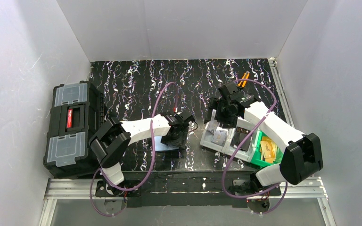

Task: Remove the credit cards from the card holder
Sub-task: Remove the credit card from the card holder.

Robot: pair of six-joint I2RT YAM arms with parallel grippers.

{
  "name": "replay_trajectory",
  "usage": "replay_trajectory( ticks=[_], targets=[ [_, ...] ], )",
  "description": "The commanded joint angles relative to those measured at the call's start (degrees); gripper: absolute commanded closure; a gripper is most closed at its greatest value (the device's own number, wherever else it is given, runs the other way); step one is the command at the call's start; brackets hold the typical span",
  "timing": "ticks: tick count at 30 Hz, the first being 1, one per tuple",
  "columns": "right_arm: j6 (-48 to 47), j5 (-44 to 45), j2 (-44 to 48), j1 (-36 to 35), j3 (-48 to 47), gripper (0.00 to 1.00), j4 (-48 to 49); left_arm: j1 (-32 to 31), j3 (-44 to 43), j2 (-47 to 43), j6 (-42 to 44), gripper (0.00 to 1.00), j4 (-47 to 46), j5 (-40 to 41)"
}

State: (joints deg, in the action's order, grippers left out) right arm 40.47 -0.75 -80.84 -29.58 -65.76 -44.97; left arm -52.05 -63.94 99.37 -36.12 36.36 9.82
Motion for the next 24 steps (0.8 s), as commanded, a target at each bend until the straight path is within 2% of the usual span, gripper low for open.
replay_trajectory(
  ticks=[1, 8, 19, 24],
  targets=[
    [-0.22, -2.88, 2.31, 0.3, 1.55, 0.02, 2.84, -1.31, -2.62, 0.24, -1.27, 0.42, 3.16, 7.25],
    [-0.3, -3.44, 2.83, 0.27, 2.27, 0.02, 3.59, -1.72, -3.06, -0.4, -1.62, 0.42, 4.09, 8.58],
    [-0.21, -4.32, 2.79, 0.31, 3.65, 0.03, 4.89, -1.57, -0.62, -0.87, -1.98, 0.44, -1.9, 6.0],
    [-0.13, -4.89, 2.6, 0.31, 4.14, 0.03, 5.36, -1.21, 0.83, 0.44, -2.47, 0.49, -2.95, 5.85]
  ],
)
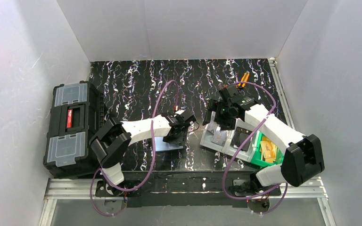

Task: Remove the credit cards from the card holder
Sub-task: Remove the credit card from the card holder.

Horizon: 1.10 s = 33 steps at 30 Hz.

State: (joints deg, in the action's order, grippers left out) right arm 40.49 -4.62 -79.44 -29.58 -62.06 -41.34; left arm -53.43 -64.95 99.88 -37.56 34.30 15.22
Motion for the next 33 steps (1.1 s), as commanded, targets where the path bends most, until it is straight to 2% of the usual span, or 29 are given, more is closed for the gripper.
replay_trajectory(
  ticks=[1, 6, 10, 13, 21, 27, 33],
  targets=[
    [-0.2, -1.15, 1.06, 0.3, 0.45, 0.03, 1.75, 0.38, 2.36, 0.13, -1.28, 0.51, -1.17, 0.3],
    [0.02, -1.41, 0.9, 0.32, 0.49, 0.04, 1.79, 0.76, 3.99, 0.04, -1.86, 0.68, -1.39, 0.5],
    [0.14, -2.45, 0.79, 0.22, 0.54, 0.04, 2.31, 1.64, 5.28, -1.0, -1.91, 0.89, -1.67, -0.24],
    [0.2, -3.71, 0.63, -0.22, 0.56, 0.05, 3.17, 2.78, 6.48, -2.86, -1.69, 1.0, -2.4, -1.39],
    [-0.15, -8.17, -3.55, -4.47, -3.26, 0.09, 5.52, 8.82, 11.46, -11.76, -2.17, 1.0, -6.85, -9.81],
    [0.0, -10.67, -9.67, -8.84, -7.76, 0.28, 7.39, 14.72, 16.93, -18.26, -3.76, 1.0, -11.83, -19.62],
    [-0.86, -13.06, -18.5, -12.97, -13.71, 0.37, 8.28, 17.11, 19.53, -21.99, -4.79, 1.0, -14.25, -23.47]
  ],
)
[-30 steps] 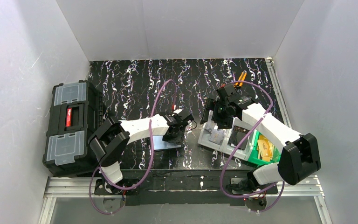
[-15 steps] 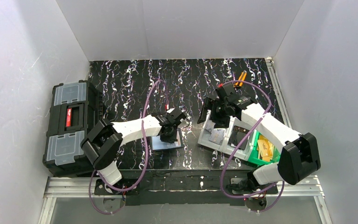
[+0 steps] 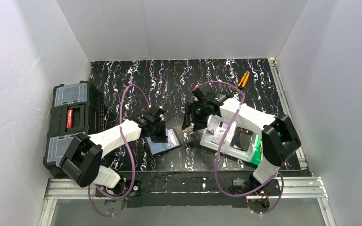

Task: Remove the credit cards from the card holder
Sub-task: Remove the credit card from the card holder.

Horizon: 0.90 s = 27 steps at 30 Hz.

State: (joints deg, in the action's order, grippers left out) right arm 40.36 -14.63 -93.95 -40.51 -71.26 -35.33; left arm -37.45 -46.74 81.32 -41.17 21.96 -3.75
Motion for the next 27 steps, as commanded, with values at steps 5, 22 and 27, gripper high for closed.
replay_trajectory(
  ticks=[5, 22, 27],
  targets=[
    [-0.7, -5.98, -10.97, -3.43, -7.72, 0.46, 4.52, 1.83, 3.13, -6.28, -1.77, 1.0, -2.27, -4.32],
    [0.11, -12.87, -22.51, -6.58, -13.05, 0.7, 7.49, 2.78, 10.18, -9.86, -2.75, 1.0, -10.26, -5.62],
    [0.53, -14.94, -24.15, -6.77, -13.72, 0.71, 8.55, 2.78, 10.31, -10.01, -2.49, 1.0, -9.87, -5.37]
  ],
)
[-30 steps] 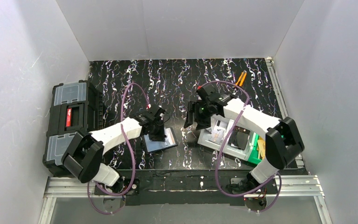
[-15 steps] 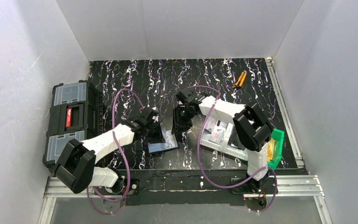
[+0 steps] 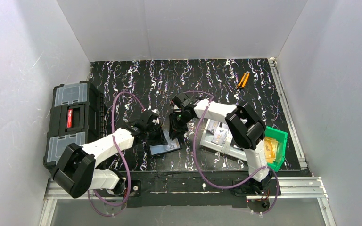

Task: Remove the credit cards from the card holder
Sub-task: Remove the credit card from the card holder.

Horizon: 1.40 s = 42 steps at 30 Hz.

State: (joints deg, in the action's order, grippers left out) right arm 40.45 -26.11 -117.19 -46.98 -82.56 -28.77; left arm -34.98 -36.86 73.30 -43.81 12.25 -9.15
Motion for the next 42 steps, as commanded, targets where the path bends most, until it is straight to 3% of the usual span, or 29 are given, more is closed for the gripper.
replay_trajectory(
  ticks=[1, 6, 11, 17, 21, 33, 42],
  targets=[
    [0.5, -3.89, -0.94, -0.41, -2.45, 0.71, 2.2, 0.27, 0.04, -1.98, 0.32, 1.0, 0.47, 0.12],
    [0.72, -6.17, -0.94, -0.48, -2.06, 0.72, 3.75, 0.27, -2.94, -3.38, 0.87, 0.64, 6.9, 3.88],
    [1.05, -8.03, -0.63, -0.87, -2.22, 0.72, 4.66, 0.22, -6.87, -6.84, 1.04, 0.54, 17.21, 11.44],
    [1.47, -8.5, -1.3, -2.14, -4.22, 0.72, 4.41, 0.32, -11.6, -10.05, -2.01, 0.59, 31.6, 22.3],
    [2.26, -8.46, -3.69, -4.04, -6.86, 0.72, 3.96, 0.52, -13.41, -11.75, -3.74, 0.63, 34.9, 23.86],
    [4.9, -5.27, -9.47, -6.19, -9.4, 0.73, 4.31, 1.03, -15.27, -10.04, -4.14, 0.78, 33.27, 17.18],
    [5.43, -6.29, -1.91, -3.33, -5.63, 0.72, 7.01, 4.08, -13.26, -8.06, -5.38, 0.83, 28.37, 9.5]
  ],
)
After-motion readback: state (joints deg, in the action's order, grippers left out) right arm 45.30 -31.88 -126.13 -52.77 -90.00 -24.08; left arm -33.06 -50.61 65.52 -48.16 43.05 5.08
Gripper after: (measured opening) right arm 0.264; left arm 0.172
